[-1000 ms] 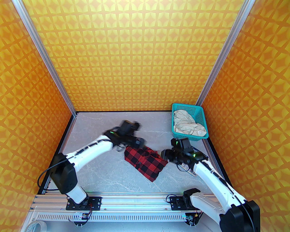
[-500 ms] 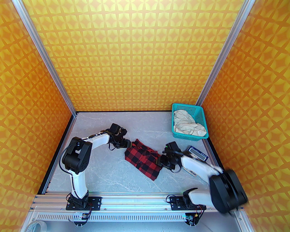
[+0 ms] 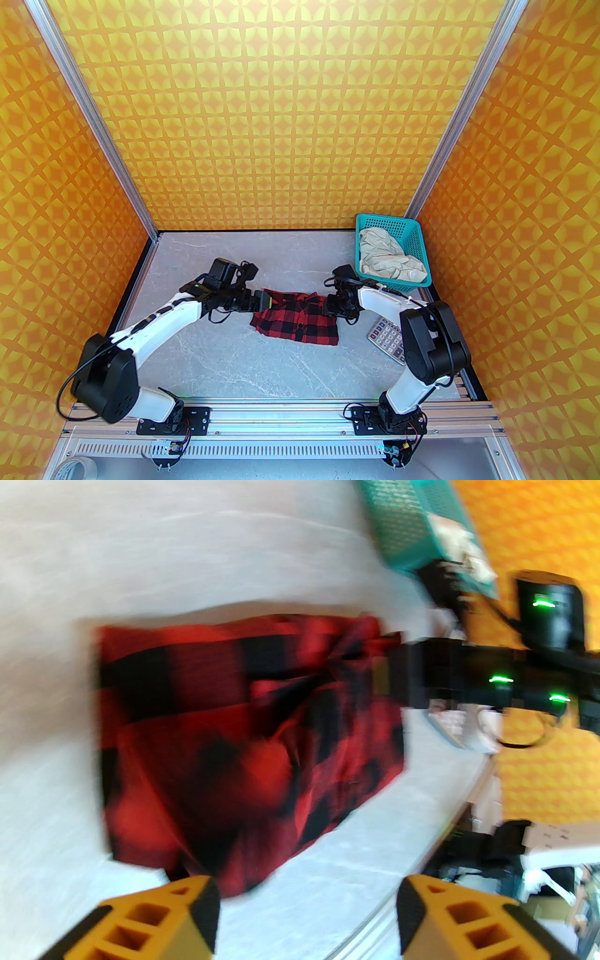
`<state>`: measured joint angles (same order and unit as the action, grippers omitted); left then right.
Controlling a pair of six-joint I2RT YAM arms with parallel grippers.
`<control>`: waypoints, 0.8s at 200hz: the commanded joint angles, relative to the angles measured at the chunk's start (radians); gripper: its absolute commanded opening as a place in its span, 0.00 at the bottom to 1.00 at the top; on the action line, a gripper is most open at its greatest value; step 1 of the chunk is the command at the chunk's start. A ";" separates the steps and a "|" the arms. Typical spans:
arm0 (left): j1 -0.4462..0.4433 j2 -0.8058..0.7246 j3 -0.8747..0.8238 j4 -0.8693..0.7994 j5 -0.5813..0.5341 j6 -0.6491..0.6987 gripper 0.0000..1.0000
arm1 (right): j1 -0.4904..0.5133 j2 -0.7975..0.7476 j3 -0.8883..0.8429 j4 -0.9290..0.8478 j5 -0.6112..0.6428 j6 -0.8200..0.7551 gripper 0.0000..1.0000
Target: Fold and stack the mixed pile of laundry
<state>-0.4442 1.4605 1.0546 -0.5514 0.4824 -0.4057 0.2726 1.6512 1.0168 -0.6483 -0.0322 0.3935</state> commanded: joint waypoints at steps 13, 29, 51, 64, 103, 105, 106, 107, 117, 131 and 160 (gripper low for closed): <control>0.019 0.097 0.089 -0.119 -0.096 0.087 0.68 | -0.004 -0.174 0.077 -0.127 0.027 -0.038 0.57; 0.014 0.172 0.162 -0.078 -0.036 0.093 0.68 | 0.001 -0.178 0.093 -0.081 -0.072 -0.032 0.56; 0.010 0.286 0.277 -0.019 0.018 0.097 0.70 | 0.026 -0.097 0.146 -0.012 -0.186 -0.041 0.56; 0.010 0.367 0.352 -0.006 0.044 0.104 0.70 | 0.044 -0.010 0.207 -0.009 -0.209 -0.065 0.56; 0.000 0.578 0.527 -0.005 0.124 0.116 0.65 | 0.052 0.197 0.344 -0.060 -0.244 -0.107 0.52; -0.002 0.585 0.529 -0.004 0.129 0.116 0.65 | 0.051 0.202 0.347 -0.062 -0.249 -0.109 0.52; -0.002 0.587 0.531 -0.003 0.131 0.117 0.65 | 0.051 0.204 0.347 -0.062 -0.250 -0.109 0.52; -0.003 0.589 0.533 -0.002 0.133 0.117 0.65 | 0.051 0.205 0.348 -0.062 -0.253 -0.110 0.51; -0.007 0.612 0.546 0.003 0.160 0.124 0.66 | 0.052 0.216 0.349 -0.056 -0.275 -0.115 0.50; -0.013 0.639 0.568 -0.001 0.190 0.138 0.69 | 0.052 0.218 0.351 -0.045 -0.295 -0.127 0.44; -0.014 0.715 0.619 -0.011 0.258 0.169 0.66 | 0.052 0.226 0.386 -0.051 -0.293 -0.166 0.21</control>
<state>-0.4526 2.1338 1.6108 -0.5491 0.6426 -0.2859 0.3252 1.8759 1.3453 -0.6918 -0.2932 0.2695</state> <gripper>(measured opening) 0.677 0.293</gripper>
